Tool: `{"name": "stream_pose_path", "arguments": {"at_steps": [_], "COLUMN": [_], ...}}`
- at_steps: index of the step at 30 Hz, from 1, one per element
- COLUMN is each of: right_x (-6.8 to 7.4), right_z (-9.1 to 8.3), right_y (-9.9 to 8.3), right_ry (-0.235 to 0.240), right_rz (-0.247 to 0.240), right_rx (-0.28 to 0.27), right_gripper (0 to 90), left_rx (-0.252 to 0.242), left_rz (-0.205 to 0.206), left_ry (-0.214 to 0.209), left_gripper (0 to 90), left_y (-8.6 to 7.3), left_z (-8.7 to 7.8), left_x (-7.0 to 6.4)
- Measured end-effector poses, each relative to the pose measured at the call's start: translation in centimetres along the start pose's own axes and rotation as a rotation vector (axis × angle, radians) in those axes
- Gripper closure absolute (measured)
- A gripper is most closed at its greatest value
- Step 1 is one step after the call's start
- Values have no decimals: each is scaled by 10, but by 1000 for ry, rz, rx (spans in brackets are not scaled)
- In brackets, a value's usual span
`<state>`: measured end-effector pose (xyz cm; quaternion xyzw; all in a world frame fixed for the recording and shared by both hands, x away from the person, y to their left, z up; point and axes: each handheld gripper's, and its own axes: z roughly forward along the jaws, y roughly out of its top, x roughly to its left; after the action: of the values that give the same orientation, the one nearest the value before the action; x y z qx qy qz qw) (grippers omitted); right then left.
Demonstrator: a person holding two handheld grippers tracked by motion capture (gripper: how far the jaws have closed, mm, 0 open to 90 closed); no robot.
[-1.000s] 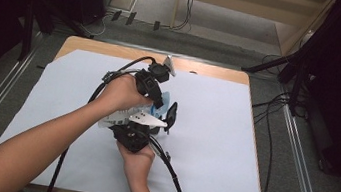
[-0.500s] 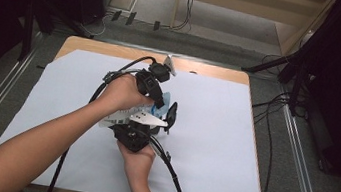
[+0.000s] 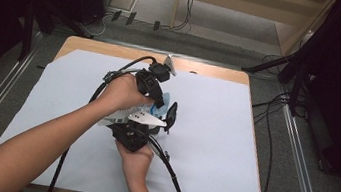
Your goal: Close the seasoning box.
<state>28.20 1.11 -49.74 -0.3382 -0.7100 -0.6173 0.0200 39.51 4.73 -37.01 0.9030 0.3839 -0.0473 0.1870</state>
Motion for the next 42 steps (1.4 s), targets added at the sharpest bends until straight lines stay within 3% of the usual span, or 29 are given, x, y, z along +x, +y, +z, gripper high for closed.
{"name": "stream_pose_path", "arguments": {"at_steps": [22, 42], "right_x": [1, 1], "right_z": [1, 1], "right_y": [-1, 0], "right_ry": [8, 10], "right_rz": [-2, -7], "right_rx": [3, -9], "right_gripper": [900, 900], "left_rx": [-9, -12], "left_rz": [17, 6], "left_ry": [3, 13], "left_gripper": [860, 864], "left_y": [1, 3], "left_z": [1, 0], "left_x": [-3, -2]}}
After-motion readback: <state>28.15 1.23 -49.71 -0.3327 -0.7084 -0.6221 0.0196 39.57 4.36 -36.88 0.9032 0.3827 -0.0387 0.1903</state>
